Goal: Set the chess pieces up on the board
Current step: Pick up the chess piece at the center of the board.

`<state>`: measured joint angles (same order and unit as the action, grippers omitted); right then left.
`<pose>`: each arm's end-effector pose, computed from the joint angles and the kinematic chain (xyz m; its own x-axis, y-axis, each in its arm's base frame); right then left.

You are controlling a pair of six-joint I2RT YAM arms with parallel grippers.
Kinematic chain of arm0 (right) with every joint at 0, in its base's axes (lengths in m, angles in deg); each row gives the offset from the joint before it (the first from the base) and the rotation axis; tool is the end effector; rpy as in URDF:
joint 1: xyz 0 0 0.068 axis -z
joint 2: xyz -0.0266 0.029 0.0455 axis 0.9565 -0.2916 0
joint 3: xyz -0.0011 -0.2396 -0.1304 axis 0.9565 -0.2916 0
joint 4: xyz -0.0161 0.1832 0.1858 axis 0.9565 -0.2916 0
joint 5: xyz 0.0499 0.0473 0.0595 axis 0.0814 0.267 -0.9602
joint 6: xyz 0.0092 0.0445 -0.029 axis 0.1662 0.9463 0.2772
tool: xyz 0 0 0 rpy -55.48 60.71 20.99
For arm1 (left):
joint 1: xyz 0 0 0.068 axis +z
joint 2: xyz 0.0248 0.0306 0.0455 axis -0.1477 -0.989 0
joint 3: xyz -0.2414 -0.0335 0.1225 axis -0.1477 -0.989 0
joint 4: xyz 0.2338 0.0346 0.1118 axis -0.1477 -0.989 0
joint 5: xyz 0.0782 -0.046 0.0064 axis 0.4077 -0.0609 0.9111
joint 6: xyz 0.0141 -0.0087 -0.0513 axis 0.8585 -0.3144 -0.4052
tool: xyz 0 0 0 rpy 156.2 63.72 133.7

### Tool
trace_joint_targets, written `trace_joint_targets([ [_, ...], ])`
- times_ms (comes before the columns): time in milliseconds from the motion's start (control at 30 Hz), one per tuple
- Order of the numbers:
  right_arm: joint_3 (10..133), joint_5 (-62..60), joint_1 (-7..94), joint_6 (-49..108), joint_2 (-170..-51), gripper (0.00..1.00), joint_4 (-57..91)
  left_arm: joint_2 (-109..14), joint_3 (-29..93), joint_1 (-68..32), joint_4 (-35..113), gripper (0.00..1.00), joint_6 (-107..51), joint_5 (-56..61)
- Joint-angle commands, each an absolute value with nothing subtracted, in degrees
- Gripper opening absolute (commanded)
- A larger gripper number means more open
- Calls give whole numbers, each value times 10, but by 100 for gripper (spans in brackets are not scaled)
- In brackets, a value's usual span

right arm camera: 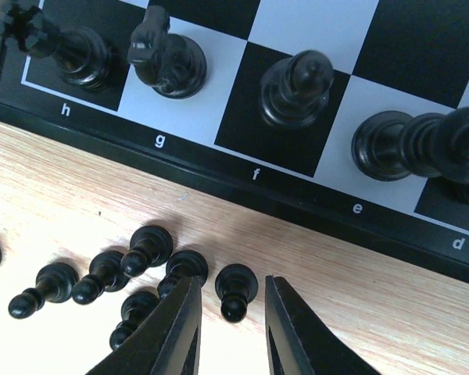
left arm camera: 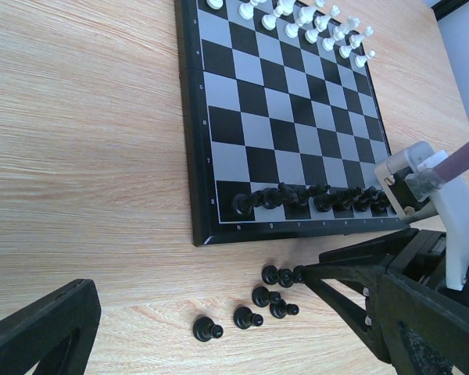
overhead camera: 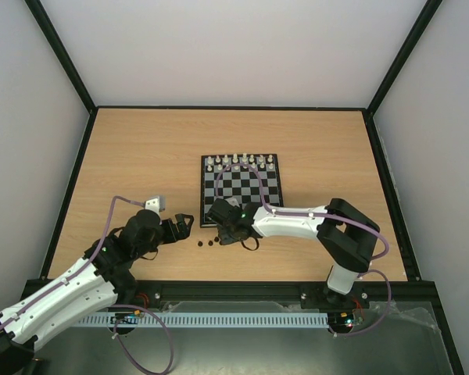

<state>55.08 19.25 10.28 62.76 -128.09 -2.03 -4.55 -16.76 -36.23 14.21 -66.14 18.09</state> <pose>0.1637 0.3012 0.1727 -0.8242 -0.2330 -0.5161 -0.3752 0.9074 0.1895 0.1036 -0.0961 0.2191 -0.7125 -0.3651 -0.5993 0.1124 0.7836 -0.6110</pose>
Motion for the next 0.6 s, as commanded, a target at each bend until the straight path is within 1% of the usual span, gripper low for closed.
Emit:
trace_joint_targets([
  [0, 565, 211, 99, 629, -1300, 24, -34, -44, -162, -365, 142, 100, -655, 176],
  [333, 572, 214, 98, 628, -1309, 11, -39, -45, -162, -365, 142, 100, -654, 173],
  [567, 561, 218, 98, 631, -1250, 10, -63, -48, -160, -365, 142, 99, -653, 173],
])
